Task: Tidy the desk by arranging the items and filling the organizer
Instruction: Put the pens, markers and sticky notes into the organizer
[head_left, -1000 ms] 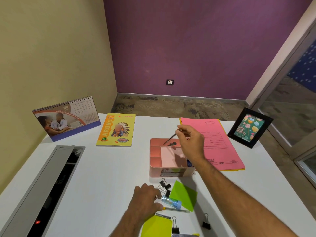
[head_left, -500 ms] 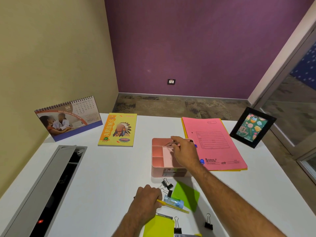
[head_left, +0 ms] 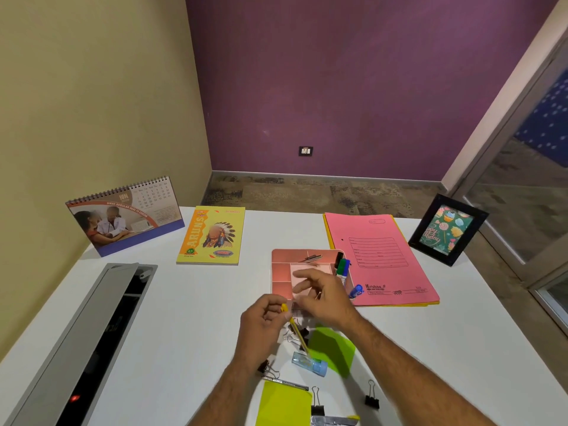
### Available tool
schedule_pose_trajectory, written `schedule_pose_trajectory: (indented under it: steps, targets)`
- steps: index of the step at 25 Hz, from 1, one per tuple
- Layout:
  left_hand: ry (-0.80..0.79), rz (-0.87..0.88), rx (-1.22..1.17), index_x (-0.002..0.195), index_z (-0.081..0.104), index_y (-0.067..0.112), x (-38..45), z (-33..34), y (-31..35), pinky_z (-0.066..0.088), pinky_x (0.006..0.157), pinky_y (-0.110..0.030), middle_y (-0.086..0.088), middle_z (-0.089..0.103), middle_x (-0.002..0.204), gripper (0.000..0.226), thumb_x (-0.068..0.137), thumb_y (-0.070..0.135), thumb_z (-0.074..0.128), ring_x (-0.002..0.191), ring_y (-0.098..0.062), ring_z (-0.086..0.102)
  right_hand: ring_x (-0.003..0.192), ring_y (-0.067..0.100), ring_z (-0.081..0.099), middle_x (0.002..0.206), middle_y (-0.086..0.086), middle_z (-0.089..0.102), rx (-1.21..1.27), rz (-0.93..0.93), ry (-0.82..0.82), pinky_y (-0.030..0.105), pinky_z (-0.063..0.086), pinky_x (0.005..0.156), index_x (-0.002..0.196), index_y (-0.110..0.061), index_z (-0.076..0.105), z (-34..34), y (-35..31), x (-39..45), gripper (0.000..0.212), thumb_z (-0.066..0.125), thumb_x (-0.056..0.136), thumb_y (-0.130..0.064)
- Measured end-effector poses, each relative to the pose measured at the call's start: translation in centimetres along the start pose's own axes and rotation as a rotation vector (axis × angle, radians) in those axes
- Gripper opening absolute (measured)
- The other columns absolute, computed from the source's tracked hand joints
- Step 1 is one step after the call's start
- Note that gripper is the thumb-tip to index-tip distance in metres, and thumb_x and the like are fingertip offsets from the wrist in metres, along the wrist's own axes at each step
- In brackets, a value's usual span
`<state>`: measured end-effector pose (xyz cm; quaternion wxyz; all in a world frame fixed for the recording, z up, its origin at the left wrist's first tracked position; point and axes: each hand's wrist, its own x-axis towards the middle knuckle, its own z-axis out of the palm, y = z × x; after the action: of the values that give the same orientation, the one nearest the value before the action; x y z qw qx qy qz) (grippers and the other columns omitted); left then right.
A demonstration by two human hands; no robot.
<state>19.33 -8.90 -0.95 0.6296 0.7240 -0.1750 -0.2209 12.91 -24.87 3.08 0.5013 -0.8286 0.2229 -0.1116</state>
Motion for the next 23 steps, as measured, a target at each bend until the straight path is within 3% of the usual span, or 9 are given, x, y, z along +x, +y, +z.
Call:
schedule_pose_trajectory:
  steps: [1,3,6,9,12,14,17,20,23]
  targets:
    - [0.029,-0.012,-0.047,0.089,0.071,0.028,0.2,0.1,0.3,0.061,0.069,-0.037,-0.002,0.066,0.079,0.027,0.078,0.005,0.078,0.076,-0.026,0.065,0.060,0.012,0.057,0.088,-0.003,0.075,0.008,0.017,-0.069,0.036,0.056,0.062,0.121,-0.024,0.062,0.2,0.3,-0.3,0.053,0.069,0.070,-0.012]
    - [0.073,-0.009,-0.100,0.091,0.071,0.024,0.2,0.4,1.1,0.059,0.062,-0.029,-0.005,0.069,0.083,0.025,0.078,0.004,0.078,0.073,-0.017,0.067,0.061,0.010,0.059,0.085,-0.001,0.076,-0.009,0.029,-0.148,0.030,0.055,0.063,0.128,-0.025,0.058,0.6,0.8,-0.8,0.062,0.065,0.067,-0.015]
    - [0.086,0.025,-0.121,0.094,0.070,0.022,0.1,0.5,1.6,0.055,0.063,-0.021,-0.003,0.071,0.086,0.025,0.079,0.003,0.077,0.072,-0.005,0.066,0.061,0.007,0.058,0.075,0.003,0.071,-0.095,0.010,-0.141,0.029,0.054,0.065,0.127,-0.026,0.059,1.3,1.0,-1.1,0.059,0.062,0.069,-0.021]
    - [0.086,-0.010,-0.058,0.100,0.065,0.027,-0.3,0.1,1.0,0.057,0.065,-0.027,0.001,0.071,0.088,0.030,0.078,0.014,0.080,0.077,-0.011,0.068,0.063,0.006,0.061,0.072,0.000,0.070,-0.120,-0.015,-0.094,0.030,0.056,0.065,0.121,-0.031,0.062,1.0,0.5,-1.3,0.053,0.066,0.070,-0.018]
    - [-0.137,-0.105,0.088,0.087,0.064,0.027,-1.2,-0.7,-1.2,0.057,0.065,-0.036,-0.002,0.066,0.079,0.025,0.073,0.022,0.083,0.075,-0.021,0.068,0.058,0.005,0.053,0.066,-0.006,0.059,-0.084,-0.057,0.062,0.026,0.051,0.058,0.121,-0.034,0.060,0.0,-0.3,-1.0,0.055,0.064,0.072,-0.008]
    - [-0.365,-0.096,0.373,0.084,0.064,0.027,-1.7,-1.1,-2.7,0.059,0.073,-0.041,0.000,0.064,0.076,0.025,0.068,0.031,0.083,0.075,-0.018,0.068,0.058,0.008,0.052,0.064,-0.006,0.055,-0.065,-0.101,0.205,0.027,0.049,0.054,0.117,-0.036,0.061,-0.7,-0.6,-0.3,0.052,0.064,0.077,-0.003]
    - [-0.611,0.041,1.007,0.099,0.066,0.032,-2.0,-0.9,-3.8,0.047,0.084,-0.034,0.008,0.067,0.094,0.041,0.066,0.051,0.078,0.096,-0.013,0.056,0.067,0.008,0.062,0.073,-0.011,0.065,-0.032,-0.173,0.394,0.025,0.055,0.059,0.109,-0.030,0.065,-1.7,-1.3,1.2,0.036,0.066,0.083,-0.005]
    - [-0.695,0.104,1.176,0.106,0.066,0.027,-2.0,-0.1,-4.5,0.035,0.088,-0.036,0.004,0.066,0.107,0.039,0.075,0.047,0.076,0.107,-0.018,0.050,0.079,0.007,0.068,0.086,-0.006,0.071,-0.060,-0.225,0.464,0.023,0.056,0.069,0.117,-0.022,0.064,-2.2,-2.1,2.4,0.028,0.062,0.091,-0.011]
    - [-0.680,0.169,1.280,0.102,0.069,0.024,-2.2,0.4,-4.7,0.033,0.090,-0.039,0.002,0.065,0.109,0.029,0.080,0.043,0.073,0.108,-0.021,0.049,0.083,0.014,0.068,0.095,-0.002,0.072,-0.175,-0.209,0.432,0.031,0.056,0.073,0.123,-0.021,0.060,-1.9,-1.9,3.7,0.027,0.053,0.097,-0.019]
